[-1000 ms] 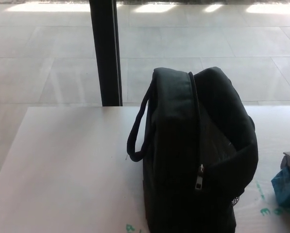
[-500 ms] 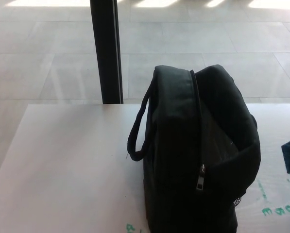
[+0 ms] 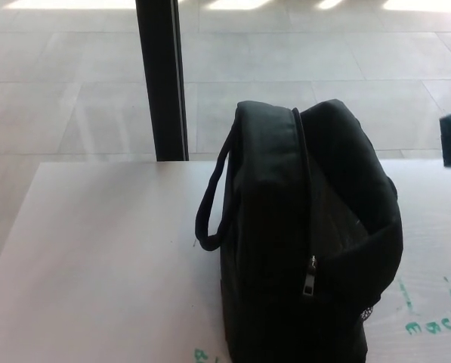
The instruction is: The robot uses its right hand to pick up the cube kept on the middle of the desk and put it inside the bag next to it
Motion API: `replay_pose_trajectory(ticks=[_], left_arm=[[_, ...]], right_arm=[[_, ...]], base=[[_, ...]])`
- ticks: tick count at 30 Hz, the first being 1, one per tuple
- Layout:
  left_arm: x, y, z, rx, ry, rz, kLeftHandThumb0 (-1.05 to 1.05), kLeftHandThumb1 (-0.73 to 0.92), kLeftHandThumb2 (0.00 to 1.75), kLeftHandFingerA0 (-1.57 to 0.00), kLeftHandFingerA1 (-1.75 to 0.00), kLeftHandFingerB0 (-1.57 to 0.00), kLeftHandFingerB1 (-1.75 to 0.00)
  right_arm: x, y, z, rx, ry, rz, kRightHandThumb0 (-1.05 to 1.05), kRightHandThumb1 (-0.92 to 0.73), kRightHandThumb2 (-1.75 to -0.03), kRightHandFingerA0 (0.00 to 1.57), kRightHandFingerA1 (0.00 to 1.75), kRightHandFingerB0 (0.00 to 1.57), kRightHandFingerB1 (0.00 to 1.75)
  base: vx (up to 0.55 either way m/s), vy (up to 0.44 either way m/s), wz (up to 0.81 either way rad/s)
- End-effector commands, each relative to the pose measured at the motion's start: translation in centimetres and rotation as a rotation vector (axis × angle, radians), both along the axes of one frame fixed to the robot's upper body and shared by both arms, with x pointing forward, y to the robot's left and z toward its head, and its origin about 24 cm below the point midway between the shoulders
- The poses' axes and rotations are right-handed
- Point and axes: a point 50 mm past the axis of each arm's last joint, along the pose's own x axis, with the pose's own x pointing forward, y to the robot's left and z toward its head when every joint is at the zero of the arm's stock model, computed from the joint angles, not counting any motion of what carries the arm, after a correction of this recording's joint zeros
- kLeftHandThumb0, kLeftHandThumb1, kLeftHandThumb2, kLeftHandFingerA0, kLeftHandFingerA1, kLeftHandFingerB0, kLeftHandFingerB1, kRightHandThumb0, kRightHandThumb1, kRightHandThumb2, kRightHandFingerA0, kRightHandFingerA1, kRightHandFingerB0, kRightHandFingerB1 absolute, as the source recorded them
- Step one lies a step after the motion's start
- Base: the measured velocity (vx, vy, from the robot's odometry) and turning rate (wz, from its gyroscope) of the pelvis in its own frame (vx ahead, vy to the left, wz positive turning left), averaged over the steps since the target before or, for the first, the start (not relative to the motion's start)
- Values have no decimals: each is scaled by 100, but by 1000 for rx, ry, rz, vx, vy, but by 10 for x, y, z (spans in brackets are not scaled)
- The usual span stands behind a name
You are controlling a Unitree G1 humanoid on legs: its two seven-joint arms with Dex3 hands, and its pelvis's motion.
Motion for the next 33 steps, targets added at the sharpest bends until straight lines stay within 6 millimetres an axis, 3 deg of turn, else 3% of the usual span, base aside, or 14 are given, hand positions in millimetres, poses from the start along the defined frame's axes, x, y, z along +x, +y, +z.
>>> replay_pose_trajectory(ticks=[1, 2, 6, 9, 12, 14, 20, 21, 24, 25, 28, 31, 32, 33], left_arm=[[-1, 7, 4, 25, 5, -14, -75, 56, 86, -22, -53, -16, -46], [-1, 6, 4, 42, 11, -36, -73, 73, 61, -27, -47, -18, -36], [0, 5, 5, 41, 11, -34, -75, 56, 87, -23, -54, -17, -46], [-1, 5, 3, 25, 0, -19, -72, 70, 59, -29, -52, -21, -38], [-1, 5, 3, 9, -4, 5, -74, 54, 85, -23, -55, -17, -46], [-2, 6, 3, 9, -1, 7, -71, 69, 59, -29, -51, -20, -37], [-2, 6, 2, 12, 2, 4, -76, 54, 86, -22, -55, -17, -47], [-2, 6, 2, 13, -1, 5, -74, 68, 59, -29, -51, -21, -38], [-1, 6, 3, 40, -6, -18, -76, 54, 88, -25, -55, -18, -47], [-1, 6, 3, 33, -5, -9, -73, 69, 59, -30, -50, -22, -37], [-2, 6, 4, 19, 4, 3, -73, 70, 59, -29, -49, -21, -36], [-1, 6, 3, 19, -4, 32, -72, 66, 59, -31, -50, -22, -38], [-2, 7, 4, 25, -9, 19, -74, 53, 86, -26, -56, -18, -47], [-1, 6, 4, 44, -6, 5, -72, 69, 60, -32, -50, -23, -38]], right_arm=[[3, 27, 30, 97, -92, 146, -16, -52, -105, 100, 171, 80, 142], [3, 38, 37, 80, -65, 156, -22, -59, -97, 86, 169, 84, 127], [1, 64, 39, 62, -66, 250, -16, -53, -108, 86, 174, 75, 148], [-1, 79, 35, 62, -55, 298, -21, -59, -104, 88, 174, 74, 145], [-5, 92, 31, 84, -12, 352, -26, -54, -105, 111, 160, 86, 126], [-10, 102, 22, 59, 22, 390, -20, -54, -111, 87, 172, 76, 145], [-23, 110, -10, -98, 109, 469, -20, -58, -98, 85, 174, 76, 153], [-25, 110, -15, -130, 134, 476, -21, -61, -95, 87, 173, 76, 151], [-27, 110, -21, -158, 179, 484, -21, -56, -98, 102, 175, 71, 146], [-27, 109, -22, -159, 188, 484, -24, -63, -101, 89, 175, 74, 152], [-30, 110, -27, -203, 220, 488, -24, -67, -92, 86, 175, 72, 153], [-30, 112, -30, -224, 241, 488, -26, -70, -85, 88, 172, 73, 143], [-31, 113, -31, -217, 260, 479, -26, -71, -85, 91, 171, 75, 113], [-31, 114, -33, -219, 266, 483, -28, -71, -74, 92, 165, 73, 86]], base=[[0, 0, 0], [0, 0, 0], [0, 0, 0], [0, 0, 0], [0, 0, 0], [0, 0, 0], [0, 0, 0], [0, 0, 0], [0, 0, 0], [0, 0, 0], [0, 0, 0], [0, 0, 0], [0, 0, 0], [0, 0, 0]])
